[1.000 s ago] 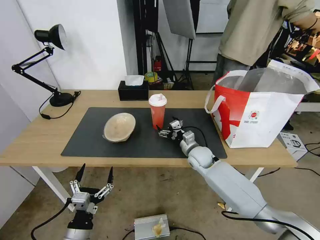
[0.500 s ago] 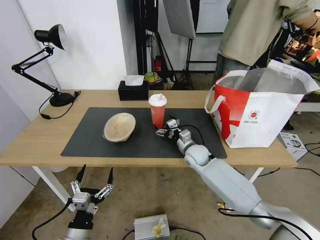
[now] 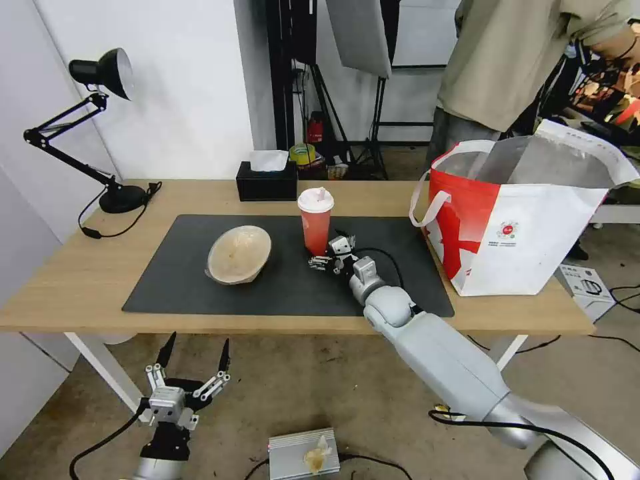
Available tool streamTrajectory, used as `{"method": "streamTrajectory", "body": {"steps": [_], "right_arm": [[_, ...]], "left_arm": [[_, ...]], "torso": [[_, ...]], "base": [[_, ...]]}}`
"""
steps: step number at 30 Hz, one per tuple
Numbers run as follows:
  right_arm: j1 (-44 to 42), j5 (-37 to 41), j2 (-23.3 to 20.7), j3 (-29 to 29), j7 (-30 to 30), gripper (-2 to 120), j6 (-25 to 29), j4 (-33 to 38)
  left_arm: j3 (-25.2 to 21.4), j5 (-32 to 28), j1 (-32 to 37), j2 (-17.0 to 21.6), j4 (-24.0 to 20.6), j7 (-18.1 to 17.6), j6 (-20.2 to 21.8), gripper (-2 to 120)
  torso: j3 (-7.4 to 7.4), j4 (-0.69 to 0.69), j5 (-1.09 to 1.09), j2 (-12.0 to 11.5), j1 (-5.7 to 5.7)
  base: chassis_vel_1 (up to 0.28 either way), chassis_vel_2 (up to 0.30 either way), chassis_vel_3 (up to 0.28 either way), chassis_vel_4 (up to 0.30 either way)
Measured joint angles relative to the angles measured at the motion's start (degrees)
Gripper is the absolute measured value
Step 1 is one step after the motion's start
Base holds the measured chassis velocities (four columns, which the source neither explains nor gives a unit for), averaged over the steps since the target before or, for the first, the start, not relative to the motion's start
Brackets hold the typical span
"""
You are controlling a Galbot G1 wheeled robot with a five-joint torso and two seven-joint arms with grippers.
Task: Pick up the trash from the table and place it into the takeout bag.
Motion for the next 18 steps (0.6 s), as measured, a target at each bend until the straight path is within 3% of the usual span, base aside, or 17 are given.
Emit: {"method": "streamTrajectory", "body": {"steps": [18], "right_arm": [[2.26, -1.21, 3.85, 1.10, -1.10, 100, 1.89, -5.56]], "left_arm": [[0.01, -0.06, -1.22, 0.14, 1.50, 0.03, -0.01, 100]], "torso": [[-0.01, -0.01, 0.00, 0.00, 0.00]], "base": [[0.000, 0.000, 0.000, 0.000]]}}
